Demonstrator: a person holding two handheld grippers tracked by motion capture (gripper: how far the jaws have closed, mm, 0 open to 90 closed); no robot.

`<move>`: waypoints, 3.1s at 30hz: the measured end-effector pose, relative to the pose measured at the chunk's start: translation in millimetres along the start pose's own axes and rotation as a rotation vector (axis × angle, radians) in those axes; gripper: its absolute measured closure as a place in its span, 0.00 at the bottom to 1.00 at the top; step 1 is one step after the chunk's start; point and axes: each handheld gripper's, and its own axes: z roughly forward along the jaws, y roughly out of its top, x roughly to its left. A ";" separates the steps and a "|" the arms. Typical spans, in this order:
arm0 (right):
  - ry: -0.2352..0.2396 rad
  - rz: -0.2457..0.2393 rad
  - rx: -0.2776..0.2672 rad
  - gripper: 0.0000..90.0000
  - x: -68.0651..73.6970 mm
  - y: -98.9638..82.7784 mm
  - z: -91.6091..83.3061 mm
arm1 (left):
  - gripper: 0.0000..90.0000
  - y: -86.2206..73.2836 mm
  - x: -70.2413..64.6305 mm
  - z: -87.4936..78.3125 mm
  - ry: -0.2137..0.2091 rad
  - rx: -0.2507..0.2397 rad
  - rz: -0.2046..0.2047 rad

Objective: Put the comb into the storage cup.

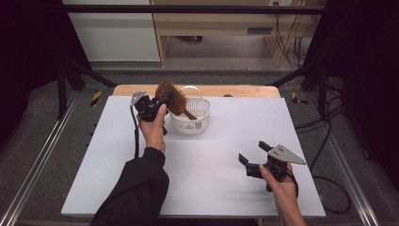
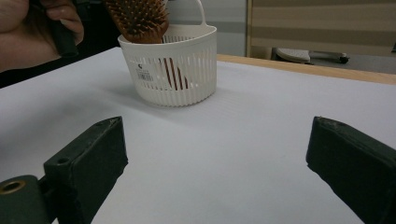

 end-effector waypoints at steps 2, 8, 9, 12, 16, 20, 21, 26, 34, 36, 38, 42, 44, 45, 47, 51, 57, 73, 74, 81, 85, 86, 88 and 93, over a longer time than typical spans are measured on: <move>0.000 0.000 0.000 0.06 -0.1 0.0 0.0 | 0.54 -0.1 0.3 0.0 0.001 0.000 -0.002; 0.000 0.000 0.000 0.06 -0.1 0.0 0.1 | 0.54 -0.7 1.1 -0.9 0.005 -0.002 -0.007; 0.000 0.001 0.000 0.06 0.0 0.0 0.1 | 0.54 -0.8 1.4 -1.2 0.005 -0.002 -0.005; 0.000 0.000 0.000 0.06 0.1 0.0 0.1 | 0.53 -1.2 2.3 -1.8 0.006 -0.002 -0.008; 0.001 0.000 0.001 0.06 0.2 -0.1 0.3 | 0.53 -1.3 3.5 -2.7 0.007 0.001 -0.010; 0.001 0.001 0.003 0.06 0.1 -0.1 0.5 | 0.53 -1.4 3.9 -3.5 0.010 0.002 -0.011; 0.001 0.001 0.003 0.06 0.1 -0.2 0.6 | 0.53 -1.4 4.0 -3.5 0.011 0.002 -0.012; 0.003 0.000 0.004 0.06 0.1 -0.2 0.5 | 0.53 -1.7 4.5 -3.8 0.012 0.001 -0.016; 0.006 0.001 0.006 0.06 0.5 -0.2 0.7 | 0.52 -1.8 7.0 -4.8 0.015 0.008 -0.022; 0.006 0.003 0.005 0.06 0.9 -0.2 1.0 | 0.52 -2.0 8.1 -5.2 0.016 0.008 -0.024; 0.009 0.000 0.008 0.06 0.8 -0.3 1.0 | 0.51 -2.1 8.5 -5.3 0.016 0.008 -0.026; 0.010 -0.001 0.009 0.06 1.0 -0.4 1.4 | 0.51 -2.2 8.3 -5.3 0.016 0.008 -0.026; 0.010 -0.001 0.008 0.06 1.0 -0.5 1.5 | 0.51 -2.2 8.2 -5.3 0.018 0.009 -0.026; 0.010 -0.001 0.008 0.06 1.0 -0.5 1.5 | 0.51 -2.2 8.3 -5.3 0.019 0.009 -0.027; 0.011 -0.002 0.008 0.06 1.0 -0.5 1.5 | 0.51 -2.2 8.5 -5.2 0.018 0.012 -0.029; 0.010 -0.001 0.009 0.06 1.1 -0.5 1.5 | 0.50 -3.2 8.7 -4.7 0.022 0.017 -0.031; 0.012 -0.001 0.009 0.06 1.1 -0.5 1.6 | 0.50 -3.6 8.8 -4.6 0.025 0.020 -0.034; 0.015 -0.001 0.013 0.06 1.7 -0.8 2.1 | 0.47 -6.9 11.2 -3.3 0.027 0.036 -0.043; 0.016 0.000 0.014 0.06 1.8 -0.8 2.1 | 0.47 -7.6 11.6 -3.1 0.026 0.038 -0.044; 0.018 0.000 0.017 0.06 2.0 -1.1 2.6 | 0.44 -11.0 12.6 -2.6 0.039 0.044 -0.039; 0.022 -0.002 0.021 0.05 2.4 -1.2 2.8 | 0.40 -10.9 15.2 -4.3 0.064 0.046 -0.022; 0.022 -0.004 0.020 0.05 2.5 -1.2 3.0 | 0.39 -11.3 16.3 -4.9 0.068 0.042 -0.022; 0.022 -0.002 0.021 0.05 2.8 -1.2 3.2 | 0.38 -11.8 18.9 -6.2 0.059 0.036 -0.020; 0.022 -0.004 0.022 0.05 3.1 -1.4 3.6 | 0.34 -12.0 17.6 -6.3 0.052 0.043 -0.007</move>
